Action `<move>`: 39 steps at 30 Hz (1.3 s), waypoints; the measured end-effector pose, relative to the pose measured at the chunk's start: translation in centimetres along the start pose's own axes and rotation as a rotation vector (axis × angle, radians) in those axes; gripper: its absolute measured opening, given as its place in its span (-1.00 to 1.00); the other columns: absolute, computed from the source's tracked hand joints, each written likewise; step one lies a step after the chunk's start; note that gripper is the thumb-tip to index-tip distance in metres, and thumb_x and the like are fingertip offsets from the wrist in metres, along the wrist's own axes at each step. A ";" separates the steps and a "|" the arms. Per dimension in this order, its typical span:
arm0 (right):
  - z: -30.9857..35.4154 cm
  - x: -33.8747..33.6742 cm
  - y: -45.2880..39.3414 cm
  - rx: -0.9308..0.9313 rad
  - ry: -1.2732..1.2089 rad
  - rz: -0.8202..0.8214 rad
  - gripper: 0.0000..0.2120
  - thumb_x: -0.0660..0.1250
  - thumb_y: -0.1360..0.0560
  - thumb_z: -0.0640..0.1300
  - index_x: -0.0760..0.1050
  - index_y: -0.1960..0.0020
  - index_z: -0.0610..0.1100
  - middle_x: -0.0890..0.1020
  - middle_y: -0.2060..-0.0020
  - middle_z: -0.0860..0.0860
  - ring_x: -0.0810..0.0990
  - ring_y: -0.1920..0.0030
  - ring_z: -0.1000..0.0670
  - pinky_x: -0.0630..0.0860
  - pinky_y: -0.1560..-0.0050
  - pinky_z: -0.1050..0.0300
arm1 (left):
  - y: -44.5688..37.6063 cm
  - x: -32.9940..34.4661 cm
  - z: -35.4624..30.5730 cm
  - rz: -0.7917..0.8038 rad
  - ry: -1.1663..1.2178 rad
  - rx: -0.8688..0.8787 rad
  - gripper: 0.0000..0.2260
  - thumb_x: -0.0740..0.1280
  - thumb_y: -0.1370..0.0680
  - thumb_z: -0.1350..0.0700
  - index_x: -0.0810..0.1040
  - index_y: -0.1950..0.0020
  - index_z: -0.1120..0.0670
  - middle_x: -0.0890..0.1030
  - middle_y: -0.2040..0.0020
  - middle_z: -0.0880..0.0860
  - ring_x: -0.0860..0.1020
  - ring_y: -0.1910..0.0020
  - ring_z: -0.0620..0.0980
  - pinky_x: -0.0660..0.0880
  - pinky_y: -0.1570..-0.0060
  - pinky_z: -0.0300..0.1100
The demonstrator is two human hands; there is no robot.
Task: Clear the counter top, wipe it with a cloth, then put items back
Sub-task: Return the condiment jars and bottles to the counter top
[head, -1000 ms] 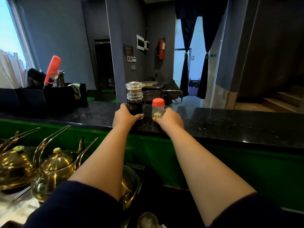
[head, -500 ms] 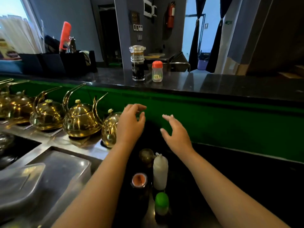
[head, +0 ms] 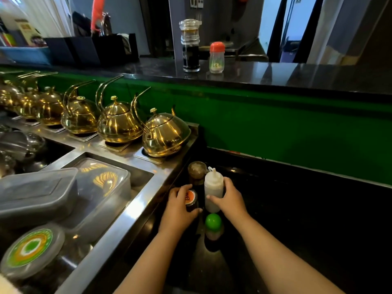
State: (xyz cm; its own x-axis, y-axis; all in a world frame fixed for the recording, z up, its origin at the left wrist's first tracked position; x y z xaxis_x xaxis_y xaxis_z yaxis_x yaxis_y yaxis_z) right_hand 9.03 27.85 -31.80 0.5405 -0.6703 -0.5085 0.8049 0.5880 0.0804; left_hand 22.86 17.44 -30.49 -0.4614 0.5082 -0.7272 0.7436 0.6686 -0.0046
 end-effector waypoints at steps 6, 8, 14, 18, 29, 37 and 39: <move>0.1 -0.6 0.4 -0.031 -0.068 -0.051 -0.42 0.51 -0.39 -0.09 0.35 -0.33 -0.01 0.55 -0.18 -0.01 0.53 -0.19 -0.06 0.48 0.01 0.11 | 0.2 0.1 -0.3 -0.027 0.037 -0.035 -0.41 0.49 -0.43 0.06 0.34 -0.39 -0.11 0.36 -0.32 0.04 0.41 -0.27 -0.02 0.33 -0.09 -0.28; 0.6 -1.6 1.0 -0.055 -0.081 -0.065 -0.42 0.51 -0.39 -0.09 0.36 -0.33 -0.02 0.55 -0.19 -0.01 0.53 -0.19 -0.05 0.52 -0.07 0.04 | 0.7 0.0 -0.8 -0.021 0.037 -0.034 -0.41 0.49 -0.43 0.06 0.34 -0.40 -0.10 0.36 -0.33 0.04 0.41 -0.27 -0.02 0.33 -0.11 -0.28; 4.1 -6.1 2.9 -0.175 -0.094 -0.138 -0.44 0.51 -0.39 -0.08 0.37 -0.32 -0.03 0.54 -0.16 0.01 0.52 -0.16 -0.01 0.48 -0.03 0.11 | 2.6 -2.5 -4.7 -0.118 0.064 0.040 -0.38 0.52 -0.39 0.01 0.32 -0.37 -0.04 0.42 -0.29 0.03 0.44 -0.24 -0.04 0.37 -0.09 -0.27; 7.7 -9.5 4.2 -0.269 -0.117 -0.191 -0.45 0.49 -0.40 -0.06 0.38 -0.33 -0.03 0.54 -0.15 0.02 0.53 -0.13 -0.02 0.51 -0.05 0.04 | 3.2 -5.3 -8.4 -0.175 0.111 0.097 -0.37 0.53 -0.38 0.00 0.30 -0.33 0.05 0.47 -0.30 0.05 0.45 -0.27 -0.02 0.41 -0.13 -0.23; 18.9 -17.2 1.7 -0.415 -0.176 -0.353 -0.48 0.48 -0.42 -0.02 0.30 -0.27 -0.06 0.54 -0.07 0.01 0.54 -0.01 -0.03 0.50 0.08 0.05 | -1.7 -15.6 -18.6 -0.334 0.283 0.283 -0.41 0.51 -0.39 -0.02 0.34 -0.32 0.05 0.52 -0.23 0.02 0.50 -0.15 -0.05 0.45 0.05 -0.27; 26.1 -20.1 -7.6 -0.441 -0.197 -0.505 -0.50 0.46 -0.43 -0.03 0.33 -0.27 -0.11 0.52 -0.15 -0.08 0.55 -0.09 -0.09 0.47 0.08 0.06 | -12.8 -21.8 -23.7 -0.480 0.331 0.246 -0.29 0.58 -0.30 -0.06 0.29 -0.28 0.10 0.51 -0.23 0.13 0.51 -0.20 0.06 0.47 0.04 -0.19; 26.8 -20.4 -9.9 -0.439 -0.212 -0.519 -0.51 0.45 -0.44 -0.05 0.33 -0.27 -0.11 0.52 -0.16 -0.08 0.53 -0.05 -0.06 0.44 0.08 0.09 | -15.5 -22.2 -24.5 -0.489 0.341 0.251 -0.30 0.58 -0.30 -0.06 0.31 -0.27 0.11 0.52 -0.22 0.13 0.52 -0.18 0.05 0.47 0.06 -0.20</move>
State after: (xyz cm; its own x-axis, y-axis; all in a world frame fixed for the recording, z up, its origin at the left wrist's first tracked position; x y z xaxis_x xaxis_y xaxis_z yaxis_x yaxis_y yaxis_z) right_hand -3.33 23.57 0.76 0.1856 -0.9607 -0.2062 0.8224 0.2668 -0.5025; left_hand 9.73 9.10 2.59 -0.8725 0.3487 -0.3424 0.4804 0.7404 -0.4702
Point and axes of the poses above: each hand's wrist, its own y-axis away from the middle knuckle, its own x-axis out of the palm, z = x × y, the point moved 3 cm from there along -y, towards the middle knuckle
